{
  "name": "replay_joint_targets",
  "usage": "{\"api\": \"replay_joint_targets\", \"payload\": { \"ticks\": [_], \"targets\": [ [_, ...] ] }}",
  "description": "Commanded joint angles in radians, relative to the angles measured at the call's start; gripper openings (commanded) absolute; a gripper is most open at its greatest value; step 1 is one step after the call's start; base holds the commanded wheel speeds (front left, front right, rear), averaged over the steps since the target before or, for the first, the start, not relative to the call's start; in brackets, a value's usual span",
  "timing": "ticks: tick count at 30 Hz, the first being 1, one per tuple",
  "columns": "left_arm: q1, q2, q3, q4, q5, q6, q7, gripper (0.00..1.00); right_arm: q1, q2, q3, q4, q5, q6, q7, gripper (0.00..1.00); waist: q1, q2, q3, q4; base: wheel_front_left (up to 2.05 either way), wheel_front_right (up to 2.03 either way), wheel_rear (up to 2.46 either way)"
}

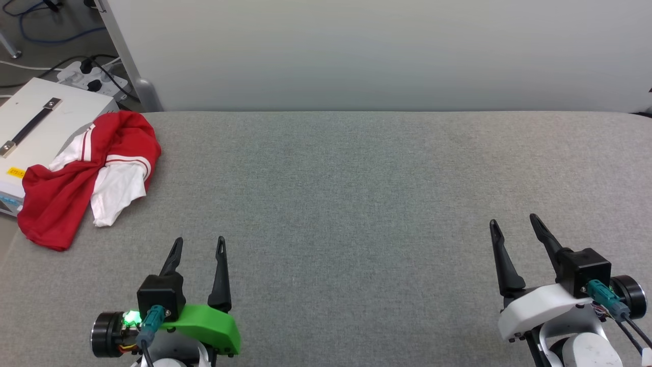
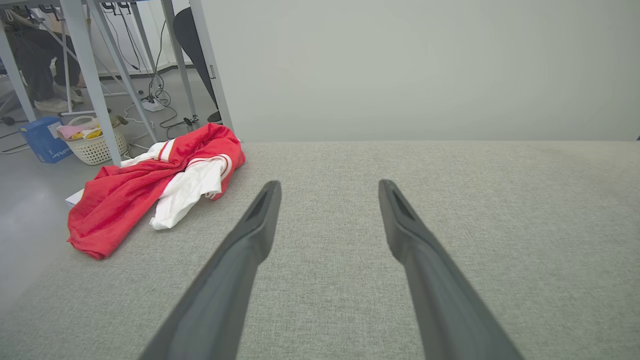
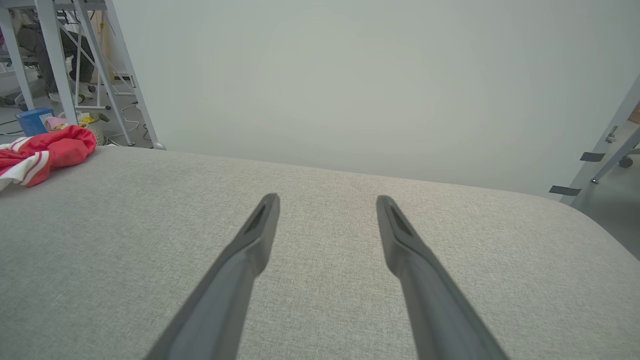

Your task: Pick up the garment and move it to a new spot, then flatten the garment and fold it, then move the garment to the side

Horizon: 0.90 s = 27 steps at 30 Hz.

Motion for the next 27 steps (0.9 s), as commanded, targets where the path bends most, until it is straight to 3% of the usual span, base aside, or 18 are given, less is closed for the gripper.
{"api": "replay_joint_targets", "payload": {
  "ticks": [1, 27],
  "targets": [
    [0.003, 0.000, -0.001, 0.003, -0.012, 0.000, -0.011, 1.00, -0.021, -0.002, 0.001, 0.003, 0.008, 0.000, -0.010, 1.00, 0.0000, 0.0072, 0.000, 0.001, 0.00, 0.00, 0.00],
    [0.007, 0.000, -0.014, 0.025, -0.031, -0.011, -0.065, 1.00, -0.041, -0.003, 0.001, 0.035, 0.036, 0.000, -0.065, 1.00, 0.0000, 0.0097, 0.013, 0.010, 0.00, 0.00, 0.00]
  ]
}}
